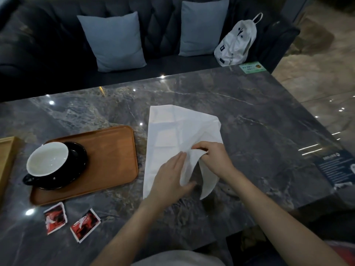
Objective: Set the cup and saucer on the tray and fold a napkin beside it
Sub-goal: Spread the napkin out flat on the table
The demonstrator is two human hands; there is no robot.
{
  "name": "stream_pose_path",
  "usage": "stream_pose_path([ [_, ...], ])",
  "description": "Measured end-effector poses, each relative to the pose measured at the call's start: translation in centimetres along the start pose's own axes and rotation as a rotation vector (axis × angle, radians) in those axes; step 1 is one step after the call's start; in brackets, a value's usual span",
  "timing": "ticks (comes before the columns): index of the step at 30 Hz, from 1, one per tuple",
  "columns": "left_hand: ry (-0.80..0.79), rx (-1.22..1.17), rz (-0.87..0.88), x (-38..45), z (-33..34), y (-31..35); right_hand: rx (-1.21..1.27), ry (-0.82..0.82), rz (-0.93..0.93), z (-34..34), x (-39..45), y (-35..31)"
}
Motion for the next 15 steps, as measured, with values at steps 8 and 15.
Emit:
stream_pose_path([
  [8, 0.176, -0.208, -0.099, 3.9, -0.4, 0.4, -0.358, 0.049, -0.154, -1.2, -1.0, 0.1],
  [15, 0.309, -0.13, -0.147, 3.6, -4.4, -1.2, -0.508, 0.127, 0.169, -4.7, 0.5, 4.7],
])
Point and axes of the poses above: each hand's wrist, its own x-axis towards the middle knuckle, its own z-axis out of the palm, y = z × x, the point moved 5 cm from there along x, towards the middle knuckle, and after that the axes turned 5 degrees about z, right-handed, at the moved point
